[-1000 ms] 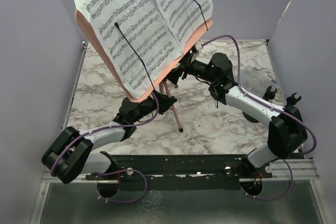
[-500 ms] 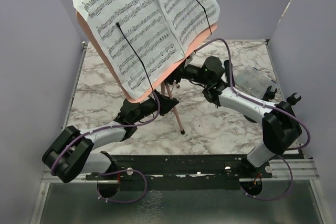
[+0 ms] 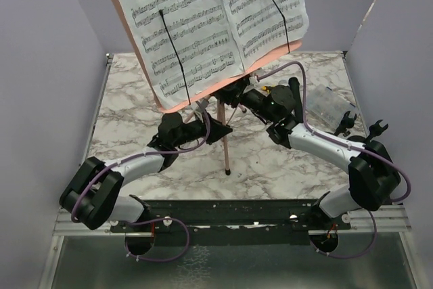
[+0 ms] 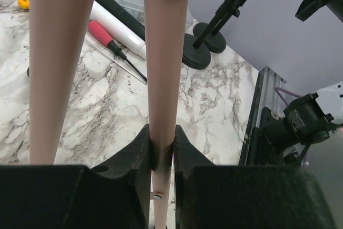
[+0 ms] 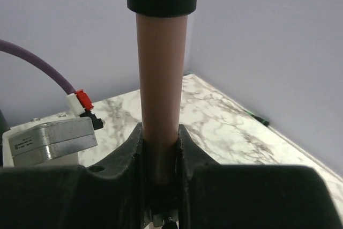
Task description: Pack up the instrument practice props
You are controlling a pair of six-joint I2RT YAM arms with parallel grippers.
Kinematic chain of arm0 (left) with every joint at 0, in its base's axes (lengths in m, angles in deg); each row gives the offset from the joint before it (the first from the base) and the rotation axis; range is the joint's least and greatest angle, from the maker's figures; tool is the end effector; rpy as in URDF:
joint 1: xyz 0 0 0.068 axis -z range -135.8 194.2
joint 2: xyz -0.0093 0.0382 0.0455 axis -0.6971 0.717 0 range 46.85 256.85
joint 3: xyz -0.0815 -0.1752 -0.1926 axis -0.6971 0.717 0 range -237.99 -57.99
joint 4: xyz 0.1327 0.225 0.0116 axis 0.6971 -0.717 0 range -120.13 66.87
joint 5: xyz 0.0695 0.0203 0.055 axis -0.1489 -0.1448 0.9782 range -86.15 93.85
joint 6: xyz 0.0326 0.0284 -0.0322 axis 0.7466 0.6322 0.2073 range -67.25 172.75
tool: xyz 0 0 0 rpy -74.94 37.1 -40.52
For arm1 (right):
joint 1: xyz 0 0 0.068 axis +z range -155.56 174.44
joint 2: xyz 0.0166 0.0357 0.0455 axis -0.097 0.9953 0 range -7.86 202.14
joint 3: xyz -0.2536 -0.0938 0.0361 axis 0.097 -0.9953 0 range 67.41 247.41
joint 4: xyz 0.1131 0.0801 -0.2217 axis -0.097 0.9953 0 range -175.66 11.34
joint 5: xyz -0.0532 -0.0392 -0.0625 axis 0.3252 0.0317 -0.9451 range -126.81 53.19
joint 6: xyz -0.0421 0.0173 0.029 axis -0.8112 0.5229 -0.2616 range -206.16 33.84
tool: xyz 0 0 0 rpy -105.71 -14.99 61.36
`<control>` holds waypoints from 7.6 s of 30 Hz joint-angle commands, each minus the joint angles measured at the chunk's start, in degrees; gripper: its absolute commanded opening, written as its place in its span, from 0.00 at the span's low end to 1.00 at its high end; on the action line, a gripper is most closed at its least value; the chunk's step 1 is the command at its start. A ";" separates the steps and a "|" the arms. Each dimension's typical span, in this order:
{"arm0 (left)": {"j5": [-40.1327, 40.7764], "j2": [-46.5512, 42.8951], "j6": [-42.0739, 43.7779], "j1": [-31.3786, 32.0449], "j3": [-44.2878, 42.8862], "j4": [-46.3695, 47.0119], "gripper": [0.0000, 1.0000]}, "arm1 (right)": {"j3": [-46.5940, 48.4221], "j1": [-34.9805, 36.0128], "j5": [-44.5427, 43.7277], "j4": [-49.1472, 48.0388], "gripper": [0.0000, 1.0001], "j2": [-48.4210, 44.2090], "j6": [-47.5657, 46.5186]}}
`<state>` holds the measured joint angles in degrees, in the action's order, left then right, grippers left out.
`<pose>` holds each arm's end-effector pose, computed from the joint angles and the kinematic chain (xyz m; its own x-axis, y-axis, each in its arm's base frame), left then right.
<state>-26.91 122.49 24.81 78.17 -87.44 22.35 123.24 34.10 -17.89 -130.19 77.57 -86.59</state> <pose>0.2155 -0.1671 0.2328 -0.4328 -0.1939 -0.8804 0.7941 0.3804 -0.4741 0.2588 0.2296 0.3355 0.2048 0.1605 -0.9656 -0.8434 0.5295 -0.0908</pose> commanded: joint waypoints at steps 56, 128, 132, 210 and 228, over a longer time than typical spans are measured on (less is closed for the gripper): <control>39.66 -18.14 14.74 -9.45 -67.46 -72.50 0.57 | -2.84 -1.95 -25.07 8.06 0.01 6.21 -3.57; 37.39 -12.11 16.56 -9.44 -73.54 -62.34 0.32 | -6.44 -1.91 -11.01 29.46 0.97 -20.59 2.39; 36.38 -12.18 15.76 -9.41 -73.40 -62.24 0.34 | -2.81 -1.95 -8.47 41.49 0.97 -28.28 1.53; 32.50 -11.49 10.97 -9.45 -68.78 -59.67 0.25 | 64.90 10.13 -5.97 46.53 0.42 13.22 15.05; 36.46 -12.97 14.83 -9.45 -68.83 -59.71 0.00 | 63.41 10.15 -7.34 46.54 0.01 11.96 13.14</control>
<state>7.12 110.93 37.59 68.34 -155.79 -37.78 186.38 44.26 -23.24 -82.92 89.98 -71.68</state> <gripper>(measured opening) 0.003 0.012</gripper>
